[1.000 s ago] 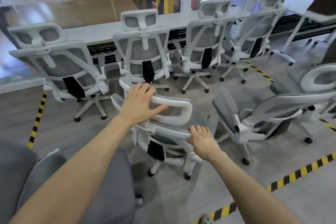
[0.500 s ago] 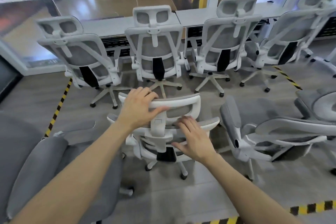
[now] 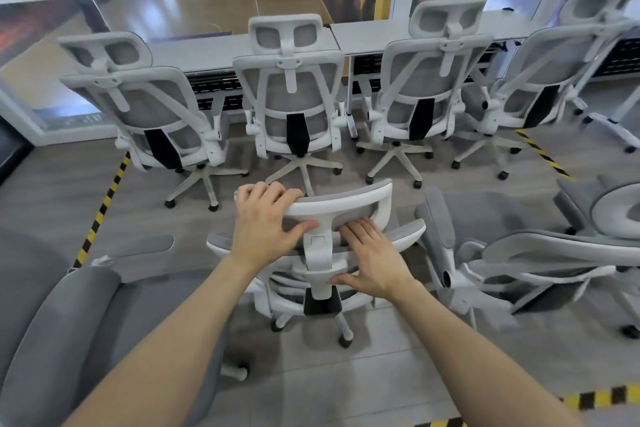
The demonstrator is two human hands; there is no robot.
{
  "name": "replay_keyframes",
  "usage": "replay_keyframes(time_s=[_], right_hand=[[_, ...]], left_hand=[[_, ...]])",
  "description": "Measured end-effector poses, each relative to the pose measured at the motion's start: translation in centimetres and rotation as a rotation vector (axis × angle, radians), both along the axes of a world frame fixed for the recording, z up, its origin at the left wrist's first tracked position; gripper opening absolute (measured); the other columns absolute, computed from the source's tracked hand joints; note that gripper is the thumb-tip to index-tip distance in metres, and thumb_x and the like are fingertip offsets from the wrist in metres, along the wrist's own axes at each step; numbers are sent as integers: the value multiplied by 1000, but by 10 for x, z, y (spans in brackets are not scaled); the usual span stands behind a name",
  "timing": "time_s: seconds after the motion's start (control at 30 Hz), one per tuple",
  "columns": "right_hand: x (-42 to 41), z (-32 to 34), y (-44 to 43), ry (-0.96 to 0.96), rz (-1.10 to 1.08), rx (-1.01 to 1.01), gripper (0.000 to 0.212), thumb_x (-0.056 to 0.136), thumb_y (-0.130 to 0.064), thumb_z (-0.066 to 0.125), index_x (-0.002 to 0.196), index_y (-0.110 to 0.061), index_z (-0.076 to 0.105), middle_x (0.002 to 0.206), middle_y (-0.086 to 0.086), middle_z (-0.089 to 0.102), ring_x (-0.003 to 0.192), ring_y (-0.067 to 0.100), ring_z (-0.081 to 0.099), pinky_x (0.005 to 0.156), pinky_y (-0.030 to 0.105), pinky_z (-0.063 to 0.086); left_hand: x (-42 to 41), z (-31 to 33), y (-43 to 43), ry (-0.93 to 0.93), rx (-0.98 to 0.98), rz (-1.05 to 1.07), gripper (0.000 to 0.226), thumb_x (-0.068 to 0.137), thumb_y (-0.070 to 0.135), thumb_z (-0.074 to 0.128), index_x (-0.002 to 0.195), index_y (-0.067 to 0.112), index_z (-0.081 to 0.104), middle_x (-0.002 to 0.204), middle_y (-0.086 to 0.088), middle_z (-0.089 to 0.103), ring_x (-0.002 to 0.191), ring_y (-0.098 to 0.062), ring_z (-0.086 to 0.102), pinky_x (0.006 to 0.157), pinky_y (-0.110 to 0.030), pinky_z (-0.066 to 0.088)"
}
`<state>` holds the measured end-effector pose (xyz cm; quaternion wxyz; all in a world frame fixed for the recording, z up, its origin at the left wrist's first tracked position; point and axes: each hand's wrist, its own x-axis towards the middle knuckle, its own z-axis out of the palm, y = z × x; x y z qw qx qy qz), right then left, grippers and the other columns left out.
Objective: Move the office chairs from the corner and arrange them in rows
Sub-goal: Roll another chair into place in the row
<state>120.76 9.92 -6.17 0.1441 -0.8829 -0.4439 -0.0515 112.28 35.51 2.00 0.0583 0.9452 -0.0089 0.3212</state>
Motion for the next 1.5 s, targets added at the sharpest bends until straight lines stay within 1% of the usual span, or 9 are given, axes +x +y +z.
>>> replay_keyframes(time_s=[0.1, 0.2, 0.3, 0.4, 0.6, 1.0, 1.13, 1.33, 1.5], right_hand=[[-1, 1, -3, 19, 8, 15, 113, 76, -91, 65, 154, -10, 51, 152, 8, 55, 146, 32, 48, 136, 50, 21], [-4, 1, -5, 40, 9, -3, 115, 74, -94, 61, 155, -13, 50, 153, 7, 54, 148, 31, 46, 137, 49, 19], [-3, 1, -12, 56, 20, -23, 116, 72, -96, 62, 155, -15, 49, 150, 4, 54, 146, 30, 46, 136, 47, 21], [-2, 3, -23, 57, 53, -19, 113, 71, -93, 66, 152, -16, 50, 145, 3, 55, 141, 30, 46, 133, 46, 26], [3, -4, -50, 36, 103, 37, 112, 72, -89, 70, 148, -8, 53, 139, 7, 55, 136, 32, 45, 130, 51, 32], [-19, -7, -74, -15, 128, -36, 113, 79, -90, 60, 154, -7, 48, 146, 10, 51, 143, 34, 39, 136, 51, 21], [-28, -9, -76, -13, 124, -18, 112, 81, -90, 57, 153, -5, 48, 145, 11, 51, 142, 36, 43, 135, 52, 22], [-30, -12, -83, -12, 121, 42, 108, 80, -90, 62, 149, -8, 52, 141, 8, 54, 136, 33, 49, 132, 50, 28], [-34, -11, -85, 4, 114, 25, 109, 81, -92, 61, 151, -10, 50, 144, 7, 53, 138, 32, 47, 132, 50, 28]], left_hand=[[-5, -1, -7, 7, -1, 24, 56, 94, 74, 72, 115, 23, 73, 103, 4, 60, 96, -25, 54, 93, -49, 41], [-13, -3, -17, 23, -34, 57, 53, 92, 69, 75, 116, 23, 71, 106, 4, 59, 101, -26, 54, 100, -48, 39], [-16, -4, -27, 22, -66, 78, 58, 87, 75, 77, 112, 23, 70, 105, 6, 59, 102, -24, 55, 103, -48, 38], [-16, -3, -39, -10, -121, 120, 65, 83, 83, 77, 104, 23, 69, 101, 7, 59, 99, -22, 56, 101, -50, 40], [-18, -7, -73, -63, -136, 173, 66, 83, 85, 76, 97, 21, 67, 94, 6, 58, 94, -24, 53, 97, -46, 37], [-46, -7, -100, -65, -170, 189, 60, 80, 79, 83, 96, 23, 69, 94, 8, 58, 93, -22, 51, 96, -52, 42], [-52, -9, -100, -54, -182, 182, 61, 81, 81, 81, 98, 23, 69, 96, 7, 59, 96, -24, 53, 97, -50, 41], [-52, -9, -106, -72, -201, 170, 61, 79, 79, 84, 97, 22, 70, 95, 7, 59, 96, -24, 54, 97, -50, 40], [-57, -12, -108, -94, -197, 166, 61, 78, 78, 86, 96, 22, 70, 95, 7, 60, 95, -25, 55, 97, -51, 40]])
